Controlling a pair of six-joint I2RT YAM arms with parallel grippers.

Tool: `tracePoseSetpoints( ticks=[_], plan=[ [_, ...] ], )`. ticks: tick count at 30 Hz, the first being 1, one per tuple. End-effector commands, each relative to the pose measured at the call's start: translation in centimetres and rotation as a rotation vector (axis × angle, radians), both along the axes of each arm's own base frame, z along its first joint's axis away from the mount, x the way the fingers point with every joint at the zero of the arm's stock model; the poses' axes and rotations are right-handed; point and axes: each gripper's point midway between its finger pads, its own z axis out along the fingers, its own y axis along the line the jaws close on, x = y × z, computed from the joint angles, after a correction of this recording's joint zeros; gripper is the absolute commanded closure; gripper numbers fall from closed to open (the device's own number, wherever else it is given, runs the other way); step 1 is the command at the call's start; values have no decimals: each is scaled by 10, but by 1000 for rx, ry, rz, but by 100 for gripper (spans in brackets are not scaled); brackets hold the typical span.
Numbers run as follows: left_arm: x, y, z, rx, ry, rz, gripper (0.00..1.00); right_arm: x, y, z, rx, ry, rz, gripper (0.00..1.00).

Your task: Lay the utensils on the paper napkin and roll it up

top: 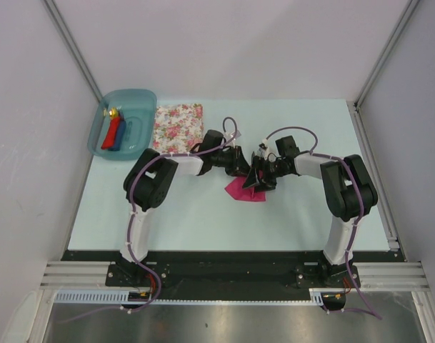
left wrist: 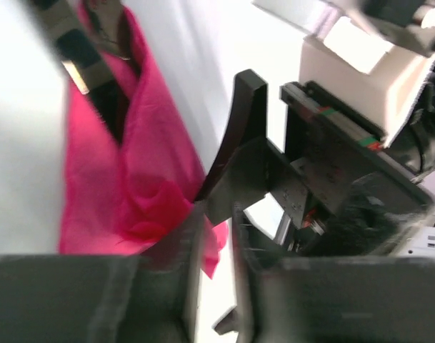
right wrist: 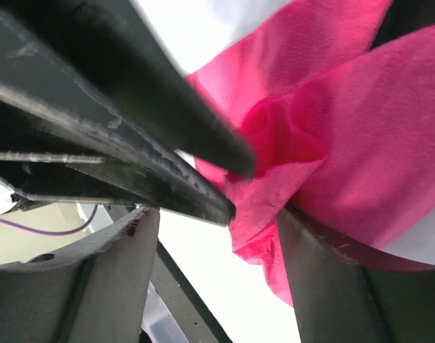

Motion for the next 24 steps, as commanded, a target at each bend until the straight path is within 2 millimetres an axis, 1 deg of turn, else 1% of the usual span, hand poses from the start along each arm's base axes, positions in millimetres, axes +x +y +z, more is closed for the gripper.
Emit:
tracePoseSetpoints(
  ticks=[1,3,7,10,16,20,22,24],
  plan=[
    [16,18,24,-31,-64,44,66,8,1,15,7,-94,6,26],
    [21,22,31,-42,-79,53,58,7,2,15,10,-98,10,23],
    [25,23,43,-57,-106,50,57,6,3,18,20,-110,16,18],
    [28,21,50,-70,-118,51,57,7,6,24,36,-122,16,18],
    [26,17,54,-77,-111,47,57,6,11,34,49,-150,30,18],
    [22,13,55,-85,-116,28,57,4,12,30,40,-150,43,18],
    [17,10,54,-83,-109,13,57,2,12,23,27,-142,49,18],
    [11,6,50,-73,-99,-4,60,0,11,18,19,-134,52,18]
  ],
)
